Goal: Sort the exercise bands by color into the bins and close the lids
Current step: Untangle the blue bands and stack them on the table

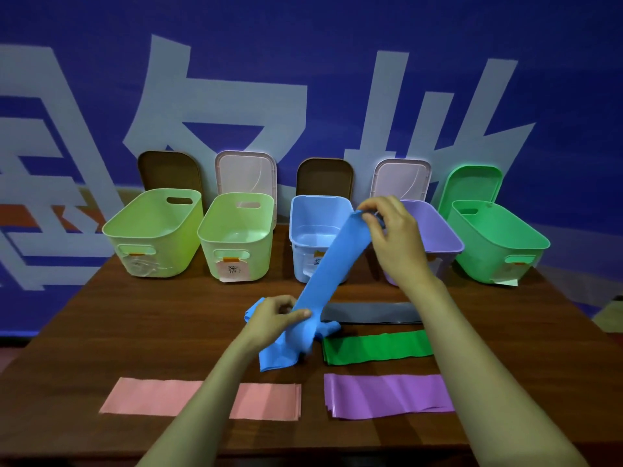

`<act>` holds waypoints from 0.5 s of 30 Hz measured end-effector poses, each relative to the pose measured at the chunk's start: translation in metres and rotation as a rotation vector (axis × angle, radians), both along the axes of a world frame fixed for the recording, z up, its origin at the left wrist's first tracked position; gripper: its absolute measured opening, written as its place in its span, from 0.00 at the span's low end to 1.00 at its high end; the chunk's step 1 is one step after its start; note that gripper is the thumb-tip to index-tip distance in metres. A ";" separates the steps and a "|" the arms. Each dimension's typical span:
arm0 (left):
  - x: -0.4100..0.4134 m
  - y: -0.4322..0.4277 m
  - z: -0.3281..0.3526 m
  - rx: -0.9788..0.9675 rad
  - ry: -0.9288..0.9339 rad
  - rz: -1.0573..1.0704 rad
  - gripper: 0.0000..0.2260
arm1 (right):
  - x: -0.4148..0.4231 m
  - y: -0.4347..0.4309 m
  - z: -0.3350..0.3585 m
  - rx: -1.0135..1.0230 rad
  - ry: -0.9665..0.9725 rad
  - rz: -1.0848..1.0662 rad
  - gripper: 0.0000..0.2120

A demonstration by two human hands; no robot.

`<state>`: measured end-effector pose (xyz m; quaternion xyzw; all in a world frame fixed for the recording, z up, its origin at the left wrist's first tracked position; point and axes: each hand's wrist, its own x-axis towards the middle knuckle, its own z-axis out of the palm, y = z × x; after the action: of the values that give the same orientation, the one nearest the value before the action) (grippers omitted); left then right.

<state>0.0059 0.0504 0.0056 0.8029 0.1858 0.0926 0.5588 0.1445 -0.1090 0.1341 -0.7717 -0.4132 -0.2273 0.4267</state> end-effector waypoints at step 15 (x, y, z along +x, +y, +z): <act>-0.060 0.097 -0.030 0.668 0.450 0.547 0.12 | -0.053 0.058 -0.125 -0.498 0.407 0.106 0.11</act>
<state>-0.0545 0.1471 -0.0241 0.8601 0.4664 0.1150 0.1716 0.0915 -0.0511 0.0092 -0.8593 -0.4019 0.0623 0.3102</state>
